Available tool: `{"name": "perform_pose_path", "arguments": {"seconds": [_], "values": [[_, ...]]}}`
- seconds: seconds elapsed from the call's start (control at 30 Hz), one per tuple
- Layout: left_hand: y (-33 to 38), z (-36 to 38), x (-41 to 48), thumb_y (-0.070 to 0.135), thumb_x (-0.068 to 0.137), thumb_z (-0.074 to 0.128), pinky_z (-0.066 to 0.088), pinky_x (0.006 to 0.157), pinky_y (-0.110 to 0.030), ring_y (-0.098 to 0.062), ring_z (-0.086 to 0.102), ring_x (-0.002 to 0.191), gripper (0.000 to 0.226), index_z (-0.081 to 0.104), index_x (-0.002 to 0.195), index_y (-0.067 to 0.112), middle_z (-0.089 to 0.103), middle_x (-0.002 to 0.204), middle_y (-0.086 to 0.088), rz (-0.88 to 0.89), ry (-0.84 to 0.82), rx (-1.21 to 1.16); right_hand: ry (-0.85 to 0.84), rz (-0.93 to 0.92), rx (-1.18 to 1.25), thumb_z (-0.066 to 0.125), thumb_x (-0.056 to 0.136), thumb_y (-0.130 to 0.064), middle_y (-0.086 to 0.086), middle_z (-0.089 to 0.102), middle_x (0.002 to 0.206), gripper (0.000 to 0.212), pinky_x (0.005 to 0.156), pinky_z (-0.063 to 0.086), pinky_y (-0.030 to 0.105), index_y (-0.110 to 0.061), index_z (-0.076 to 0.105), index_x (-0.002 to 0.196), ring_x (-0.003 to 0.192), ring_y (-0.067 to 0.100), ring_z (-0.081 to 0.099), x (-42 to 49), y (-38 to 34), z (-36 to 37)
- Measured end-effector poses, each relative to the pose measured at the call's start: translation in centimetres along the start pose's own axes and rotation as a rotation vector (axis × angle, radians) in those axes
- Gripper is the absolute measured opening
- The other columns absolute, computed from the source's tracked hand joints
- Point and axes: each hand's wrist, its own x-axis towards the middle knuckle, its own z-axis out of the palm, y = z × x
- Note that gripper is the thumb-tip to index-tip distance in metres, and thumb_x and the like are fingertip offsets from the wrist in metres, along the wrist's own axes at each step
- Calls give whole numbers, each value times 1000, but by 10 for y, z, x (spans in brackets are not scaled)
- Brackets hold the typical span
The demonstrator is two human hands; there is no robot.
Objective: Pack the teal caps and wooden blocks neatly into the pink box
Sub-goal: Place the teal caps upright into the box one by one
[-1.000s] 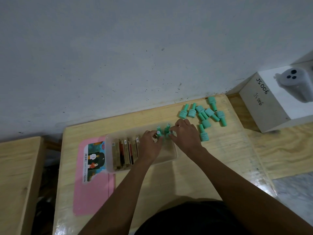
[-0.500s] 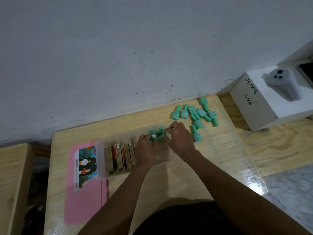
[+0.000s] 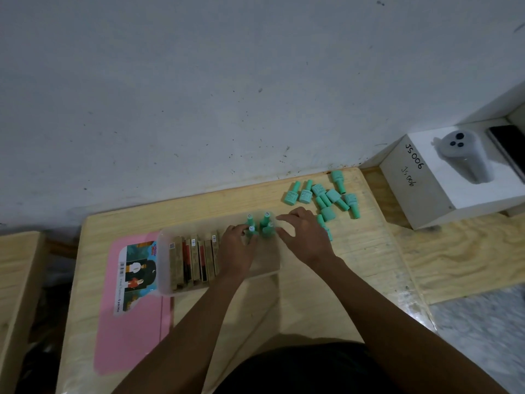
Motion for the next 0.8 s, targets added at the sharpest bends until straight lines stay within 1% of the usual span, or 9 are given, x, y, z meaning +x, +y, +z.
{"name": "perform_pose_path", "arguments": {"seconds": [0.1,0.2,0.27,0.37,0.47,0.53,0.6,0.67,0.8], "values": [[9,-2,-15,30,82,69,49,70,-33,-20,58,89,28,64,105,15,59,99,-3,64,134,9,89,90,41,60,92,-37,-3,56,118,30,80,50,30,-28,64,121,108,13,53,-14,26,-12],[32,3,-31,29,84,67,45,68,-26,-14,56,85,20,63,97,14,59,95,0,169,222,-23,122,280,102,59,93,-36,-2,60,117,26,74,50,30,-27,66,117,96,11,57,-26,63,-24],[52,10,-33,28,85,65,44,68,-22,-11,55,84,17,63,95,14,60,93,1,244,237,-61,73,402,122,59,93,-37,-2,64,113,25,70,46,28,-28,67,114,88,9,58,-28,86,-30],[83,21,-17,27,88,61,42,65,-20,-8,52,79,14,63,95,15,60,89,2,359,220,-91,-14,504,149,56,93,-39,-4,68,114,26,76,49,31,-28,68,113,95,11,59,-22,108,-35],[102,30,18,22,91,54,48,65,-31,-15,56,80,12,63,96,15,61,89,-1,370,124,-98,-88,512,153,54,93,-43,-5,68,112,27,80,54,37,-30,69,110,99,15,62,-8,105,-37],[112,43,49,23,91,52,50,77,-39,-24,57,94,18,64,103,17,62,100,-5,262,-14,18,-160,508,118,50,94,-47,-4,68,106,28,80,56,39,-30,69,107,93,15,63,4,101,-35],[117,53,77,27,91,51,48,90,-43,-29,54,109,27,62,114,18,60,115,-8,141,-151,185,-205,505,27,48,92,-54,-3,68,94,34,77,55,39,-27,68,99,84,16,63,15,94,-30],[119,62,99,32,91,49,44,97,-43,-31,51,118,35,58,122,19,56,125,-9,67,-242,333,-192,481,-94,49,89,-58,-3,66,87,39,74,54,37,-24,67,96,79,16,63,23,90,-21],[113,84,125,39,91,47,44,100,-44,-33,51,121,44,57,125,14,55,130,-11,-33,-363,515,-131,425,-185,53,90,-46,-1,66,87,30,69,48,33,-22,66,100,74,16,60,29,82,-12]]}}
